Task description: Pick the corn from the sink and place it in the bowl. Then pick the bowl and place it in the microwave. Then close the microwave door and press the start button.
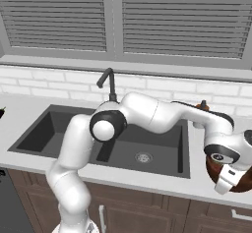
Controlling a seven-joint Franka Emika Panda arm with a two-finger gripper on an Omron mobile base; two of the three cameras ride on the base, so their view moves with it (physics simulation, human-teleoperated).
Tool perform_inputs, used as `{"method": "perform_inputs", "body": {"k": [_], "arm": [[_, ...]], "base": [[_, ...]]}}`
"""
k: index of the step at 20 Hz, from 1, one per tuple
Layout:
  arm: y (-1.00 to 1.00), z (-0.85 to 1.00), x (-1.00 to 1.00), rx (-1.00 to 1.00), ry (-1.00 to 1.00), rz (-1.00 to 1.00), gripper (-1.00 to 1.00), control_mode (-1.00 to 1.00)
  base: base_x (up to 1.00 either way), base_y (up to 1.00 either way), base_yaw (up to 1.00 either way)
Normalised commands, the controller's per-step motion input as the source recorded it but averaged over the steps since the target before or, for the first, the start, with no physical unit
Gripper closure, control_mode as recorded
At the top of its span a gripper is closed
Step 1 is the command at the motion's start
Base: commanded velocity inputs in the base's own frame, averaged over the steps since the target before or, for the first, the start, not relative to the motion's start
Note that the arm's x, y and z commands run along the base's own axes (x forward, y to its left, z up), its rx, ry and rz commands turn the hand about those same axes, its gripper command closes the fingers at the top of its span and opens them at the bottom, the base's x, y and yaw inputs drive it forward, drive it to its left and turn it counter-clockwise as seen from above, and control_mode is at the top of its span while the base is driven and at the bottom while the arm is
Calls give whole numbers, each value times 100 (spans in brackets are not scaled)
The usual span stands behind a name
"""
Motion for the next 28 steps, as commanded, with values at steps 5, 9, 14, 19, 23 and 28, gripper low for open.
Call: {"method": "perform_inputs", "body": {"k": [5, 9, 14, 19, 23, 28], "arm": [[-18, 0, 0, 0, 0, 0, -100, -100], [-12, -1, 0, 0, 0, 0, -100, -100], [-1, -12, 1, 0, 0, 0, -100, -100], [7, -39, 0, 0, 0, 0, -100, -100], [18, -26, 0, -1, 0, 0, -100, -100], [21, -11, 0, -1, 0, 0, 100, -100]], "base": [[0, 0, 0], [0, 0, 0], [0, 0, 0], [0, 0, 0], [0, 0, 0], [0, 0, 0]]}}
